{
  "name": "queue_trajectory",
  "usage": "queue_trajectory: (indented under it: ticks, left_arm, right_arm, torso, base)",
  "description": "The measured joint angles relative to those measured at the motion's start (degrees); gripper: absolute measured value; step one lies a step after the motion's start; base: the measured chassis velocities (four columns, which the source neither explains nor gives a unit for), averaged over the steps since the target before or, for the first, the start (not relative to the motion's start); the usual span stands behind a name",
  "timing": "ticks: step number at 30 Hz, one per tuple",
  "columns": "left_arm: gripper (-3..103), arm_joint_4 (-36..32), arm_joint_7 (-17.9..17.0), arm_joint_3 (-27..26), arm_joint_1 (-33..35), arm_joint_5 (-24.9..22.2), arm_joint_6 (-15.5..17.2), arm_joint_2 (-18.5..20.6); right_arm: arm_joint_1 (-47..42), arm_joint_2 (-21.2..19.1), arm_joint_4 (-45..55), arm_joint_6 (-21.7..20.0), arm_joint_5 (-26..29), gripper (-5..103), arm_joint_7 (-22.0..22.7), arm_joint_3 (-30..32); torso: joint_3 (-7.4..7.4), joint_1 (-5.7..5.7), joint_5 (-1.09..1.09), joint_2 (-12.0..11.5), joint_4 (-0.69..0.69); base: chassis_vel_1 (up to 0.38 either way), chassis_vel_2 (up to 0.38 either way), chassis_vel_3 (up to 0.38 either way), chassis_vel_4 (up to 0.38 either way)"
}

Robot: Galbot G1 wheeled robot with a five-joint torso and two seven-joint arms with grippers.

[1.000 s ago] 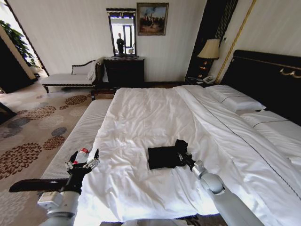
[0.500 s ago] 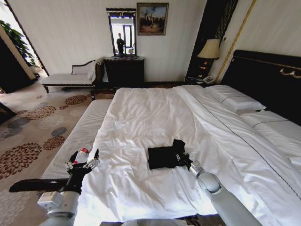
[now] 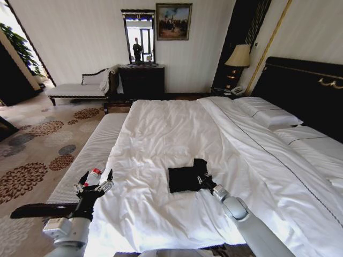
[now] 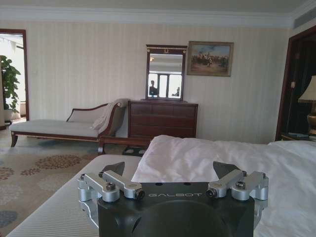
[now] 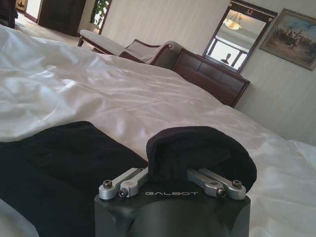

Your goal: Fold the clothes on the bed.

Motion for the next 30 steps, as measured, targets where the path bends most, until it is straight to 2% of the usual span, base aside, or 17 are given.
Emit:
queue_trajectory:
  ticks: [5, 17, 20, 30]
  left_arm:
    - [100, 0.00, 0.00, 0.00, 0.00, 0.00, 0.00, 0.00]
    - [100, 0.00, 0.00, 0.00, 0.00, 0.00, 0.00, 0.00]
    - [100, 0.00, 0.00, 0.00, 0.00, 0.00, 0.00, 0.00]
    - [100, 0.00, 0.00, 0.00, 0.00, 0.00, 0.00, 0.00]
  right_arm:
    - [-0.05, -0.03, 0.00, 0.53, -1.23, 4, -0.01, -0.01]
    - [0.74, -0.05, -0.30, 3.64, -9.53, 4, -0.11, -1.59]
    - [1.18, -0.10, -0.86, 5.50, -13.83, 4, -0.46, -1.90]
    - [3.01, 0.27, -4.10, 9.39, -22.40, 4, -0.76, -2.47]
  torso:
    - [0.00, 0.00, 0.00, 0.00, 0.00]
    - [0.00, 0.00, 0.00, 0.00, 0.00]
    - [0.00, 0.00, 0.00, 0.00, 0.00]
    - [0.00, 0.00, 0.00, 0.00, 0.00]
  base:
    - [0.000, 0.000, 0.000, 0.000]
    - [0.000, 0.000, 0.000, 0.000]
    - [0.000, 0.000, 0.000, 0.000]
    - [0.000, 0.000, 0.000, 0.000]
